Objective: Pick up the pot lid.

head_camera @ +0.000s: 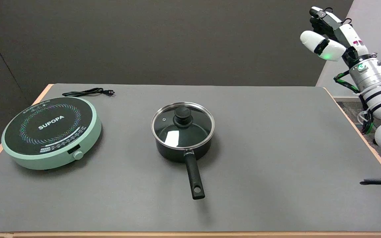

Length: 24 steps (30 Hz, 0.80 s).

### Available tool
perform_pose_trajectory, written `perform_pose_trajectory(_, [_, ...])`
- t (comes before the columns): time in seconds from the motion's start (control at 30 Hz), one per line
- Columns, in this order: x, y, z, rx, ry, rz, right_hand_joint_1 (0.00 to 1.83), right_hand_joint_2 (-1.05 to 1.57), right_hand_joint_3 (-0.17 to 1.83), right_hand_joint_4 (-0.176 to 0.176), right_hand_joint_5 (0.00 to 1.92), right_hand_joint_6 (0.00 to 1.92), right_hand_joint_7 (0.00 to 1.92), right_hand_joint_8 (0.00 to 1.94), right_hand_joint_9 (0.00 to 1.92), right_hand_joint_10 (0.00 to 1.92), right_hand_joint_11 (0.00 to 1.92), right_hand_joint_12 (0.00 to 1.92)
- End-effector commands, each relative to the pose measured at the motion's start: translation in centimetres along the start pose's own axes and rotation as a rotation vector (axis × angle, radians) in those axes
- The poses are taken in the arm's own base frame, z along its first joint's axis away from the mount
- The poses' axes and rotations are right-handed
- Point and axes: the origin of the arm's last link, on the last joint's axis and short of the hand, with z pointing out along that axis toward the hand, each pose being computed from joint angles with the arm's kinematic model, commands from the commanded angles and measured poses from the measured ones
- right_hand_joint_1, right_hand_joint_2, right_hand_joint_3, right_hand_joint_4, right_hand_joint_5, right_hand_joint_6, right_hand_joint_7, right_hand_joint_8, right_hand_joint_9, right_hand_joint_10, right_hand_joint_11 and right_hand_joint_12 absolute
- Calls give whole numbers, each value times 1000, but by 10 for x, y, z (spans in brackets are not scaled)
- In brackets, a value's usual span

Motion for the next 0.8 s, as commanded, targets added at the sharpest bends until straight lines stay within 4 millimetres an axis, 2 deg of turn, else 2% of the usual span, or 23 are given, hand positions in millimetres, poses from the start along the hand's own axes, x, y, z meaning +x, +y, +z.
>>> perform_pose_trajectory(0.03, [6,-16,5,63,9,-25,451,441,822,80,241,158,293,164,285,214,215,540])
perform_pose_trajectory(0.17, [0,-31,8,134,-29,-37,466,454,855,85,248,158,310,163,303,203,239,513])
perform_pose_trajectory(0.47, [-14,-83,15,337,-181,-68,482,442,907,91,257,139,334,143,320,217,244,537])
perform_pose_trajectory(0.67, [-24,-121,17,509,-278,-152,477,432,921,92,221,135,331,146,337,215,237,517])
perform_pose_trajectory(0.8, [-36,-136,20,559,-308,-128,504,431,920,89,200,132,331,148,372,217,235,498])
